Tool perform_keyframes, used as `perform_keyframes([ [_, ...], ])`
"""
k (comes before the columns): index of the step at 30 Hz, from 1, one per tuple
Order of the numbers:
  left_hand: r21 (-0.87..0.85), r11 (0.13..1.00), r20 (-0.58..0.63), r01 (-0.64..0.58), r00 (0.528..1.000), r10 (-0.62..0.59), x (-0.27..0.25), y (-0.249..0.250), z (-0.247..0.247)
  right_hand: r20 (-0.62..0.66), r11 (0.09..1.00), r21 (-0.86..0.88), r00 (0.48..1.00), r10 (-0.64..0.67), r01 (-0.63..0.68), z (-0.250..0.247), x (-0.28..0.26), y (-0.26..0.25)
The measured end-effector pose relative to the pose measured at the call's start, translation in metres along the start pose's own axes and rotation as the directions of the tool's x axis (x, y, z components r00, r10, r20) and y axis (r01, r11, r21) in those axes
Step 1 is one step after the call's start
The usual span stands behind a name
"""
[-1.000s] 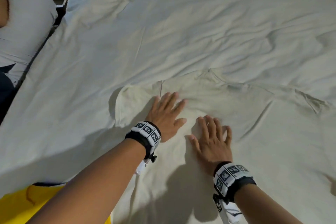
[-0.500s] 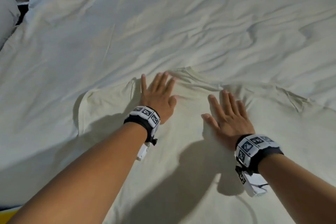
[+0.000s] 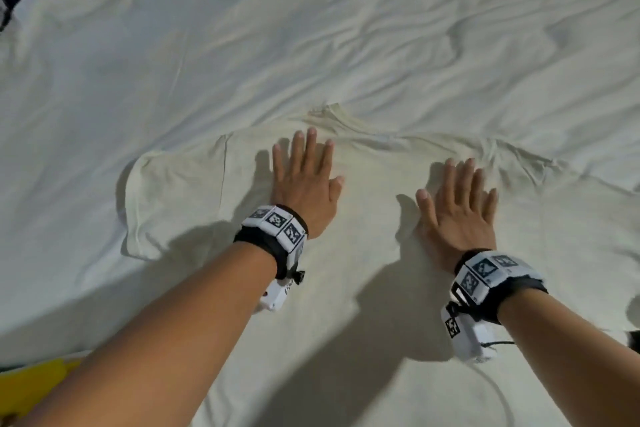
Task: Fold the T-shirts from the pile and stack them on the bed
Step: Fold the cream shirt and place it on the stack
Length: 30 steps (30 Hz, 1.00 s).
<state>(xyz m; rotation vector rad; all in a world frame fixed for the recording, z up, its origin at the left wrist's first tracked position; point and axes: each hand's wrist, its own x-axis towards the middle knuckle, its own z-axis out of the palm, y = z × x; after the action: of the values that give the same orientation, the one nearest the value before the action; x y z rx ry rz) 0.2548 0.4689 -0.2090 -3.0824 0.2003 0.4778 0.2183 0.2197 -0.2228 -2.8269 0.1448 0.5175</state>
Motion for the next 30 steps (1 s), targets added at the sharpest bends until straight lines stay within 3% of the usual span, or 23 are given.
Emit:
perform_keyframes([
  [2,-0.060,0.986,0.019,-0.152,0.988,0.154,-0.041,0.023,0.016,0.010,0.991,-0.015,0.991,-0.133,0.134,0.012,-0.034,-0.015],
  [4,-0.052,0.979,0.031,-0.196,0.980,0.198,-0.072,0.027,0.037,0.064,0.971,-0.051,0.971,-0.229,0.233,0.026,-0.065,-0.022],
  [8,-0.021,0.999,0.078,0.037,0.996,-0.036,-0.089,0.013,0.043,0.057,0.988,-0.062,0.989,-0.135,0.138,0.036,-0.079,-0.016],
  [11,-0.163,0.961,-0.013,0.222,0.974,-0.227,-0.125,0.015,0.033,0.066,0.997,-0.043,0.996,-0.056,0.059,0.040,-0.082,-0.021],
  [13,-0.284,0.867,-0.045,0.410,0.897,-0.439,-0.163,0.003,0.034,0.089,0.999,-0.030,0.996,-0.018,0.021,0.047,-0.099,-0.031],
  [15,-0.326,0.686,0.019,0.650,0.730,-0.683,-0.192,-0.022,0.037,0.101,0.999,-0.026,0.994,-0.027,0.030,0.061,-0.124,-0.041],
  [16,-0.340,0.578,0.097,0.742,0.639,-0.763,-0.199,-0.036,0.039,0.107,0.999,-0.021,0.993,-0.040,0.043,0.068,-0.137,-0.047],
  [17,-0.342,0.506,0.167,0.791,0.582,-0.796,-0.202,-0.047,0.041,0.110,0.999,-0.012,0.993,-0.048,0.050,0.076,-0.149,-0.054],
  [18,-0.342,0.492,0.209,0.800,0.576,-0.790,-0.203,-0.056,0.042,0.113,0.999,-0.001,0.992,-0.050,0.051,0.083,-0.160,-0.060],
  [19,-0.350,0.530,0.214,0.773,0.616,-0.758,-0.203,-0.064,0.044,0.117,0.999,0.013,0.992,-0.049,0.048,0.088,-0.170,-0.065],
  [21,-0.357,0.663,0.157,0.658,0.742,-0.652,-0.203,-0.078,0.047,0.123,0.998,0.037,0.991,-0.054,0.050,0.097,-0.187,-0.072],
  [22,-0.361,0.697,0.126,0.620,0.772,-0.622,-0.202,-0.087,0.048,0.131,0.998,0.039,0.989,-0.063,0.058,0.101,-0.194,-0.073],
  [25,-0.418,0.678,0.109,0.605,0.774,-0.624,-0.204,-0.110,0.049,0.172,0.995,0.023,0.980,-0.097,0.095,0.105,-0.214,-0.069],
  [28,-0.366,0.687,0.110,0.628,0.762,-0.638,-0.225,-0.090,0.050,0.214,0.991,0.028,0.968,-0.131,0.128,0.107,-0.233,-0.060],
  [29,-0.319,0.746,0.050,0.584,0.797,-0.602,-0.242,-0.073,0.053,0.226,0.990,0.027,0.964,-0.140,0.138,0.109,-0.241,-0.059],
  [30,-0.280,0.833,-0.022,0.477,0.865,-0.502,-0.264,-0.053,0.059,0.239,0.990,0.024,0.960,-0.144,0.142,0.112,-0.250,-0.057],
])
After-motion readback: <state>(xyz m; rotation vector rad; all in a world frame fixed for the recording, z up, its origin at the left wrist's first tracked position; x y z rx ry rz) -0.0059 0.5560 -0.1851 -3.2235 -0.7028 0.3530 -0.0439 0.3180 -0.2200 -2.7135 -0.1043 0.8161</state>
